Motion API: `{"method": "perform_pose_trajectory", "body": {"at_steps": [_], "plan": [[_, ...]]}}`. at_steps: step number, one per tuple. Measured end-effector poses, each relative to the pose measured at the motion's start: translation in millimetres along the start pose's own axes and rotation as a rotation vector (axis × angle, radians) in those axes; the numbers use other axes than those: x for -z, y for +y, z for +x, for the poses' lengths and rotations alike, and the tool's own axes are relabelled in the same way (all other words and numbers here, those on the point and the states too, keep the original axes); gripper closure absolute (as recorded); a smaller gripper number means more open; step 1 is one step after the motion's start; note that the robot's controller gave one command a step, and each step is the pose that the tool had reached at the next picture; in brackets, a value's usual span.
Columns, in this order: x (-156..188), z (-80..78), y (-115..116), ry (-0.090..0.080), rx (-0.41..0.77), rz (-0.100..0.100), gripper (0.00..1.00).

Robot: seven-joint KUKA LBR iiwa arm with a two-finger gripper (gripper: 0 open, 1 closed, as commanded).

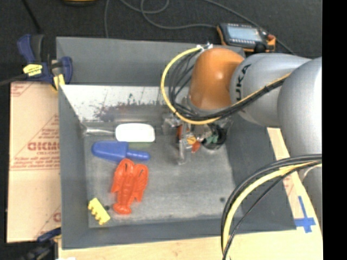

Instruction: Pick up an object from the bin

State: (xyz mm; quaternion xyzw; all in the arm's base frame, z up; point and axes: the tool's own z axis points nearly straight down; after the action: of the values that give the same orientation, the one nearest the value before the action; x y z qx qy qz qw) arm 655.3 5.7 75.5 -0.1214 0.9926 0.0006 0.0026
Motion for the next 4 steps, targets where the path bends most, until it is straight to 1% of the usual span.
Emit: {"method": "perform_pose_trajectory", "body": {"at_steps": [1, 2, 3, 4], "plan": [[0, 0.1, 0, 0.000, -0.001, 0.000, 0.00], [-2, 11.6, -26, -0.001, -0.102, -0.002, 0.00], [-4, 17.0, -48, -0.003, -0.175, 0.001, 0.00], [34, 51.8, -114, -0.001, -0.273, 0.003, 1.00]]}}
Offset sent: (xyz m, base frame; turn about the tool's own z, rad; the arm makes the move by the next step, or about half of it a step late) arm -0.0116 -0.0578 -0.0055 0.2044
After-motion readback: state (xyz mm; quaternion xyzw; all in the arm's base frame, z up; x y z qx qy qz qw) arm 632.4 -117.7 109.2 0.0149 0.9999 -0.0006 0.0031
